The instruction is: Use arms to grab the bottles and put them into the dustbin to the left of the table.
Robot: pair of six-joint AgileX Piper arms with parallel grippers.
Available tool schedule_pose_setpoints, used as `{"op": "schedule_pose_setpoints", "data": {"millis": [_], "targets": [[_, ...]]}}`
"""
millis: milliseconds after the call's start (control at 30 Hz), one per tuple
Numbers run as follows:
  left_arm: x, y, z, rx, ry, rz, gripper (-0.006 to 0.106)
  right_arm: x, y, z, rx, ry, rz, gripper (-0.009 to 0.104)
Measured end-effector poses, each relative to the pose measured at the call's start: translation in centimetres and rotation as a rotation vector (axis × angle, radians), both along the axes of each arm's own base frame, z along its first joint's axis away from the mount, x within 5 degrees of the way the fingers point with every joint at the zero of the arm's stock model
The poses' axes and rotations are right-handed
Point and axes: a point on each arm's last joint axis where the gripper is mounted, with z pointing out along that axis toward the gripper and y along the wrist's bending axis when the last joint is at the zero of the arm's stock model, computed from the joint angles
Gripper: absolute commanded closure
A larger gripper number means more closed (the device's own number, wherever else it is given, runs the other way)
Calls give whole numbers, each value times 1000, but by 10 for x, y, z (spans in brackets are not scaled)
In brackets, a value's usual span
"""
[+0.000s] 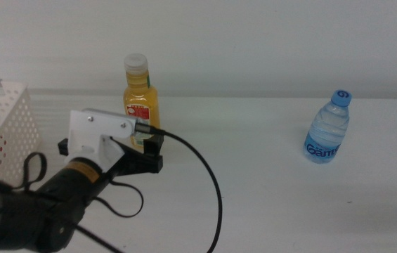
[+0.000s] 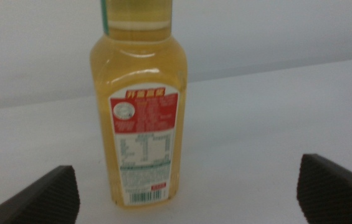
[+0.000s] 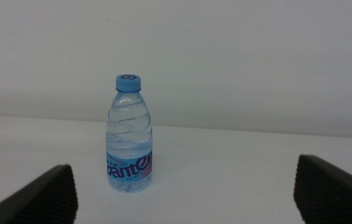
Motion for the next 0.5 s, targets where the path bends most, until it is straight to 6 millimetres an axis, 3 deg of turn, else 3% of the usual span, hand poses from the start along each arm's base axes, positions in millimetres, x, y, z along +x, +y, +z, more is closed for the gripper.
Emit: {"op": "schedule_pose_setpoints", "data": {"millis": [500], "targets": [[33, -10, -18, -25, -26, 69, 7, 0, 0, 0, 0, 0, 0, 2]]}}
